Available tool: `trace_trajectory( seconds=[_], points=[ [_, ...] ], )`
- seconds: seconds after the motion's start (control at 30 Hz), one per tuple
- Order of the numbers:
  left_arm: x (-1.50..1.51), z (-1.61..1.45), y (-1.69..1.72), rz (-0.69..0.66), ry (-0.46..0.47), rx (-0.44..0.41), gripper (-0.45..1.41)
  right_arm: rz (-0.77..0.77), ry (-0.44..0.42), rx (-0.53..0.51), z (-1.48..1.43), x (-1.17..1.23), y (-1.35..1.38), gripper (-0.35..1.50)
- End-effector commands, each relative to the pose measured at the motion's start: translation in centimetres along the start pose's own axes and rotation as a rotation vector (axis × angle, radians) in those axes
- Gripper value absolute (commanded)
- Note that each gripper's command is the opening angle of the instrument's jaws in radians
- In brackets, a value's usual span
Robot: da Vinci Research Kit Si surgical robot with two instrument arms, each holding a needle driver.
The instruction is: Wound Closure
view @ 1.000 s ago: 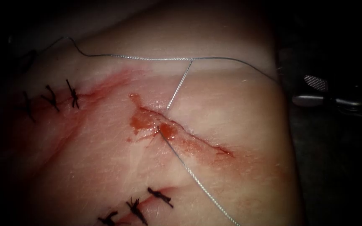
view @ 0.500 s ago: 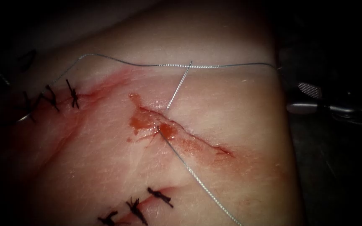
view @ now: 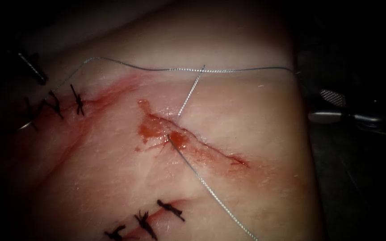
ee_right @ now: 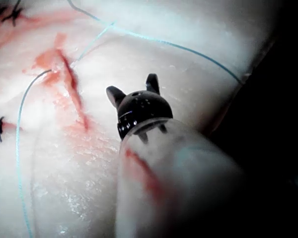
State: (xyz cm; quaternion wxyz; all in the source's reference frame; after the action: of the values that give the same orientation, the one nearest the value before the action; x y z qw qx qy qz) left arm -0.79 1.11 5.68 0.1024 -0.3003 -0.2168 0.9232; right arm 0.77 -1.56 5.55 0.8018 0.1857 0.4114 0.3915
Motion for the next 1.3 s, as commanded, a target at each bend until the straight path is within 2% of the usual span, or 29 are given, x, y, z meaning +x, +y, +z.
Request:
trace_trajectory(
  seconds=[0.03,0.13,0.2,0.3,0.47,0.6,0.63,0.7,0.87,0.97,1.0,1.03,1.07,1.13,1.3],
  points=[
    [0.23,0.38,0.20,0.076,0.002,-0.024,0.95,0.000,-0.001,0.006,0.04,0.01,0.01,1.11],
    [0.51,0.81,0.51,0.164,0.006,-0.039,0.91,0.002,-0.004,0.011,-0.01,0.05,0.06,1.09],
    [0.68,1.09,0.69,0.279,0.003,-0.051,0.91,0.003,-0.007,0.016,-0.05,0.07,0.10,1.09],
    [0.86,1.39,0.91,0.391,-0.007,-0.057,0.90,0.003,-0.008,0.018,-0.10,0.09,0.15,1.08],
    [1.14,1.79,1.25,0.429,-0.056,-0.081,0.81,0.004,-0.006,0.012,-0.13,0.09,0.16,1.08],
    [1.37,2.25,1.61,0.520,-0.046,-0.175,0.74,0.002,-0.006,0.014,-0.14,0.08,0.16,1.08],
    [1.40,2.45,1.70,0.553,-0.049,-0.209,0.74,0.002,-0.006,0.014,-0.14,0.08,0.16,1.08],
    [1.45,2.71,1.77,0.609,-0.059,-0.240,0.74,0.001,-0.006,0.015,-0.14,0.07,0.16,1.08],
    [1.48,3.10,1.72,0.583,-0.027,-0.285,0.63,0.000,-0.007,0.016,-0.15,0.06,0.15,1.08],
    [1.45,3.32,1.63,0.561,-0.042,-0.309,0.63,0.000,-0.007,0.016,-0.15,0.06,0.13,1.08],
    [1.39,3.42,1.61,0.535,-0.037,-0.330,0.51,-0.001,-0.007,0.017,-0.15,0.06,0.13,1.08],
    [1.35,3.47,1.60,0.506,-0.030,-0.349,0.22,-0.001,-0.007,0.017,-0.16,0.05,0.12,1.08],
    [1.33,3.51,1.60,0.482,-0.023,-0.365,0.07,-0.001,-0.007,0.017,-0.16,0.05,0.12,1.08],
    [1.29,3.55,1.61,0.444,0.016,-0.408,-0.43,-0.001,-0.007,0.018,-0.16,0.05,0.12,1.08],
    [1.27,3.56,1.60,0.461,0.229,-0.507,-0.45,-0.007,-0.007,0.018,-0.16,0.05,0.12,1.08]
  ],
)
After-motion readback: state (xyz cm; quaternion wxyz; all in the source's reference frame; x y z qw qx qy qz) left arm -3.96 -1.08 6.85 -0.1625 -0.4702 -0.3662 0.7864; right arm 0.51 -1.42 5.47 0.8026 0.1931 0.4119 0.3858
